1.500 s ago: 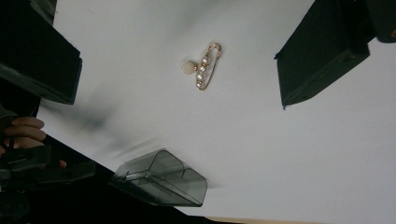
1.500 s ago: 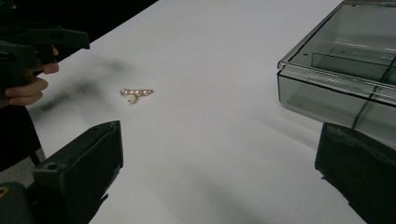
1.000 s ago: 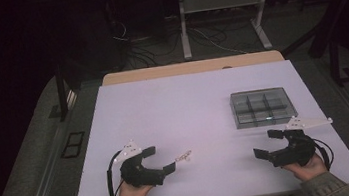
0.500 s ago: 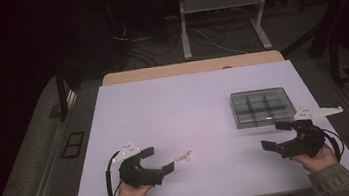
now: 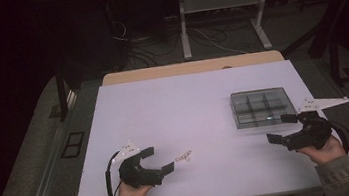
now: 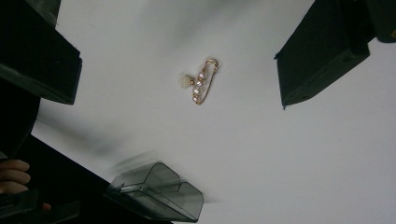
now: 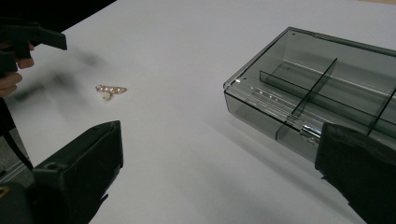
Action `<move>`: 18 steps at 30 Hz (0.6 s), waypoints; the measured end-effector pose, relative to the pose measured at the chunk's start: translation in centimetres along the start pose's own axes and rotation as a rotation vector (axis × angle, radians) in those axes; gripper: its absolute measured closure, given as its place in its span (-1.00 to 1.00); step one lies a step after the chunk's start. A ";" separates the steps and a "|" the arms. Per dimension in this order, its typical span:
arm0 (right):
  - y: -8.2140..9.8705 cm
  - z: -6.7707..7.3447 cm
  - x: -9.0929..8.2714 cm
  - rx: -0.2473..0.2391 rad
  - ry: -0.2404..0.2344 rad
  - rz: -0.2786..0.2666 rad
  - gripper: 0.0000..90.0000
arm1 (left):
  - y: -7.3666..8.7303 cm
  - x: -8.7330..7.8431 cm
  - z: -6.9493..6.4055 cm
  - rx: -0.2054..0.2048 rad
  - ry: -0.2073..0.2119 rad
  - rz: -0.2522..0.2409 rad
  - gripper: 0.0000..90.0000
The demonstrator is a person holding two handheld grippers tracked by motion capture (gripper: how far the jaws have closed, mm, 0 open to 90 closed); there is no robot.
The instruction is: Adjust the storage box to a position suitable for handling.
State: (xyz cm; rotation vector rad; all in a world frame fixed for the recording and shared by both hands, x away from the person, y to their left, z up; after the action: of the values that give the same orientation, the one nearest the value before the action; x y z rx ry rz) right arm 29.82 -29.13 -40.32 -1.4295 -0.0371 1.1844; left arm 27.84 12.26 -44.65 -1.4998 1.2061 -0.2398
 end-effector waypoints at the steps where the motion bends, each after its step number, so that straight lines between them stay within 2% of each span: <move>1: -0.1 -0.1 0.0 -0.009 0.001 0.004 -0.98 | 0.0 0.0 0.0 0.001 0.000 0.000 -1.00; 10: -0.9 -0.6 0.0 -0.018 -0.001 0.024 -0.98 | 0.0 0.0 0.0 0.000 0.000 0.000 -1.00; 18: -1.5 -1.8 -0.1 -0.003 -0.001 0.039 -0.98 | 0.0 -0.1 0.0 -0.001 0.000 -0.004 -1.00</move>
State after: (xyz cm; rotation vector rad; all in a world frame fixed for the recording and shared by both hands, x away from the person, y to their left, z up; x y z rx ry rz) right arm 31.80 -30.04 -39.56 -1.4385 -0.0118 1.2170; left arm 27.79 12.27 -44.60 -1.5030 1.2037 -0.2421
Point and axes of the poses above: each handheld gripper's, and its own axes: x roughly forward along the jaws, y roughly out of its underside, z roughly to its left, the point moved 5 cm from there along x, roughly forward along the jaws, and after that the axes turned 3 degrees about z, right-handed, at the moved point
